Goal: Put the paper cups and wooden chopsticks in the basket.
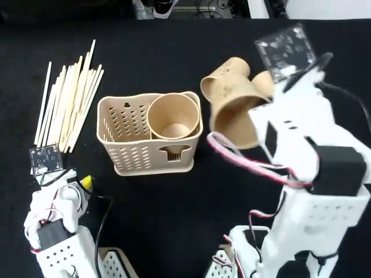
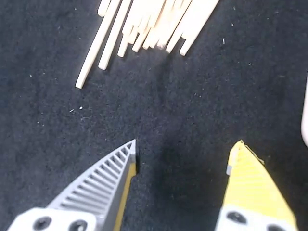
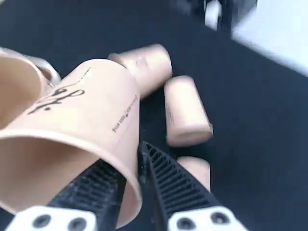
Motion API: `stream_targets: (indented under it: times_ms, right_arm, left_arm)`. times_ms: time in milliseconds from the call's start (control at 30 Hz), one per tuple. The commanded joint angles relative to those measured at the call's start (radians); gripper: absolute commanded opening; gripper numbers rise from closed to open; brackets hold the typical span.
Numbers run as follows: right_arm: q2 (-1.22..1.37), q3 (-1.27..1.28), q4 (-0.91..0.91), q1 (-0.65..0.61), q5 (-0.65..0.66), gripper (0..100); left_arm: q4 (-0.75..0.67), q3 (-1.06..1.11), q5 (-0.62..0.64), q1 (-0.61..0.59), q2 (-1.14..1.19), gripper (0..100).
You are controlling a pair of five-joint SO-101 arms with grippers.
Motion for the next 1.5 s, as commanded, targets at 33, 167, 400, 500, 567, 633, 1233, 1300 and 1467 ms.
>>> stream_targets:
  times_ms: [33, 167, 400, 500, 567, 633, 1233, 1300, 1467]
  right_arm:
    - [0.004, -0.163, 0.034, -0.227, -0.018, 1.1]
    - [0.004, -0.113, 0.034, -0.341, -0.068, 1.1]
    - [0.004, 0.067, 0.023, -0.342, -0.081, 1.1]
    - [0.008, 0.090, 0.017, -0.342, -0.078, 1.1]
    - [0.033, 0.082, 0.018, -0.342, -0.078, 1.1]
    - [0.071, 0.082, 0.018, -0.342, -0.078, 1.1]
    - [0.242, -0.125, -0.035, -0.374, -0.081, 33.5]
    - [0.254, -0.124, -0.074, -0.416, -0.083, 33.6]
    - [0.384, -0.133, -0.144, -0.554, -0.081, 33.6]
  left_arm:
    - [-0.014, -0.002, -0.006, 0.010, -0.009, 30]
    - [-0.014, -0.002, -0.006, 0.007, -0.009, 30]
    - [-0.014, -0.002, -0.006, 0.007, -0.009, 30]
    - [-0.014, -0.002, -0.006, 0.007, -0.009, 30]
    - [-0.014, -0.002, -0.006, 0.007, -0.009, 30]
    - [-0.014, -0.002, -0.006, 0.007, -0.009, 30]
    - [-0.014, -0.002, -0.006, 0.012, -0.009, 30]
    - [-0.014, -0.002, -0.006, 0.012, -0.009, 30]
    - [-0.014, -0.002, -0.006, 0.012, -0.009, 30]
